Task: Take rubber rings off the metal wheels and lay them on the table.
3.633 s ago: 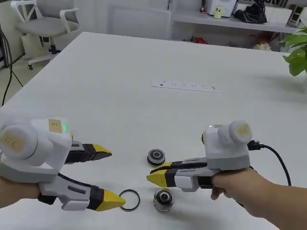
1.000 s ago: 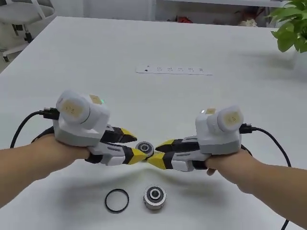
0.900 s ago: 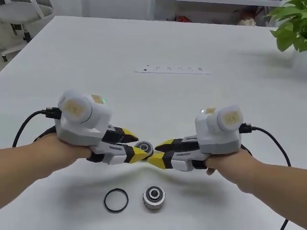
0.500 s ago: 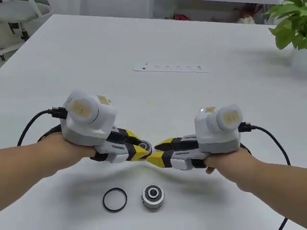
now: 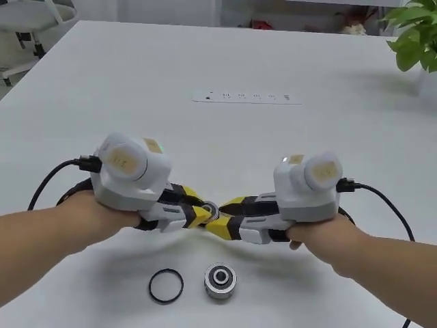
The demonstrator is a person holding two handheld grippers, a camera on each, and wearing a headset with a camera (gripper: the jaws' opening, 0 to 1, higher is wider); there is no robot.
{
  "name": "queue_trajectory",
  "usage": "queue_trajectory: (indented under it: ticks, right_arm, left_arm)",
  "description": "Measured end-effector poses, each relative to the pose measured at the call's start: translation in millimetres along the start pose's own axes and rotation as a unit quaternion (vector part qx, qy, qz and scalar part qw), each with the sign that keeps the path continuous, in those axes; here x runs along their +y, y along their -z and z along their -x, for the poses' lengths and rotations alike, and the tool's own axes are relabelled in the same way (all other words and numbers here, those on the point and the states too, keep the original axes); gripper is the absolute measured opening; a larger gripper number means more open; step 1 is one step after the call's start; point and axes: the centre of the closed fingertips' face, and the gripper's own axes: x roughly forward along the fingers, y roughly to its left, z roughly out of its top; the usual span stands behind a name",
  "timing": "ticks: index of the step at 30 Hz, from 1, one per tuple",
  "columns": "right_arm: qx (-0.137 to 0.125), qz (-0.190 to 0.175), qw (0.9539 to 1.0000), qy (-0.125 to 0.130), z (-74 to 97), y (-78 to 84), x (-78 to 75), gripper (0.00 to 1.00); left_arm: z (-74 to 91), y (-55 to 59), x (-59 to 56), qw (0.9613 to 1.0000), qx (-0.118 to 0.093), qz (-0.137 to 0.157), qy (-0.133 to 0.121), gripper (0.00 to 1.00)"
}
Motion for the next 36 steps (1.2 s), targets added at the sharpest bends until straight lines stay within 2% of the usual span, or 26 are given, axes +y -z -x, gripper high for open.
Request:
queue_trajectory:
  ticks: [7,13,17,23,27,29,32,36]
  right_arm:
    - [0.000,0.020,0.9998,0.009,-2.8,-0.5,-0.3,0.23]
    - [0.004,0.020,0.9998,0.006,-0.3,1.1,0.5,0.22]
    - [0.006,0.021,0.9998,0.003,2.9,3.9,1.1,0.19]
    - [0.012,0.034,0.9993,0.005,6.3,6.9,1.5,0.11]
    - [0.012,0.022,0.9997,0.005,7.8,7.3,1.2,0.07]
    - [0.013,0.017,0.9998,0.004,8.4,7.7,1.5,0.05]
    - [0.013,-0.012,0.9998,0.001,9.5,9.1,0.7,0.02]
    - [0.011,-0.028,0.9995,0.002,11.3,9.7,-0.5,0.00]
  left_arm:
    - [-0.4,0.3,0.4,1.0000,-0.001,0.003,-0.006,0.13]
    - [-0.6,0.5,-1.4,1.0000,-0.003,0.004,-0.008,0.13]
    - [-0.7,0.6,-3.2,0.9999,0.000,-0.005,-0.009,0.13]
    - [0.3,0.3,-6.2,0.9999,-0.002,-0.001,-0.012,0.13]
    - [0.9,0.0,-9.0,0.9998,0.001,-0.009,-0.017,0.13]
    - [1.0,0.4,-6.1,0.9998,0.000,-0.007,-0.018,0.13]
    - [1.4,0.6,-6.5,0.9998,-0.002,-0.005,-0.019,0.13]
    - [1.2,1.0,-8.5,0.9997,-0.002,-0.005,-0.023,0.13]
